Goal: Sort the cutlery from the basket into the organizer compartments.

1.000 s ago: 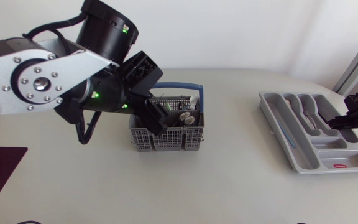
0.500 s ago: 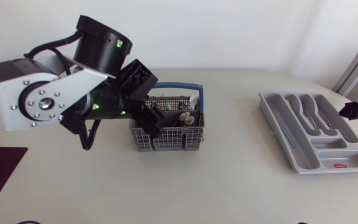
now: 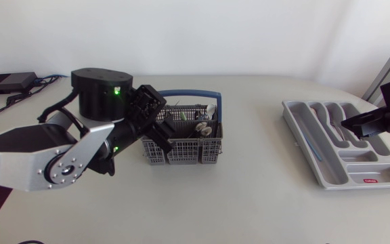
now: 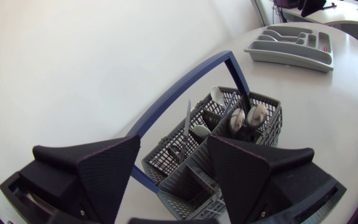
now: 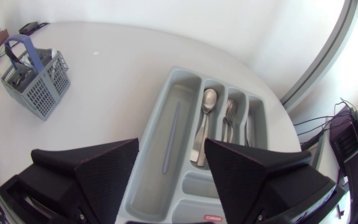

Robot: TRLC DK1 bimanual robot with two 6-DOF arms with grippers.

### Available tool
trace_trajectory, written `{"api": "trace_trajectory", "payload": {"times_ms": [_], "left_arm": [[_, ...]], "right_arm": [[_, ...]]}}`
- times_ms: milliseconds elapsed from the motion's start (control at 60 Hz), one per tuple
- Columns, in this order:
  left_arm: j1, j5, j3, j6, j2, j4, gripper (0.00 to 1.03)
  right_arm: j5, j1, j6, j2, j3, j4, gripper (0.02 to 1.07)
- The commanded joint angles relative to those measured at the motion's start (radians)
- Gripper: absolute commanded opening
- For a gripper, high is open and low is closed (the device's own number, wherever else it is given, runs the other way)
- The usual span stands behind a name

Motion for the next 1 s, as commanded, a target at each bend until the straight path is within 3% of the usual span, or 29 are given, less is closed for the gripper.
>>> {"api": "trace_trajectory", "payload": {"times_ms": [0,117,500,983], "left_arm": [[-0.004,-0.014,-0.036,0.042,0.038,0.058,0.74],[0.0,-0.014,-0.039,0.064,0.081,0.124,0.74],[0.058,-0.005,0.044,0.059,0.245,0.17,0.73],[0.083,0.038,0.146,0.053,0.377,0.259,0.34]], "right_arm": [[-0.005,0.031,0.028,-0.037,-0.056,0.015,0.79],[-0.005,0.065,0.044,-0.054,-0.09,0.039,0.79],[-0.004,0.153,0.076,-0.054,-0.139,0.081,0.79],[0.022,0.228,0.124,-0.061,-0.174,0.113,0.79]]}}
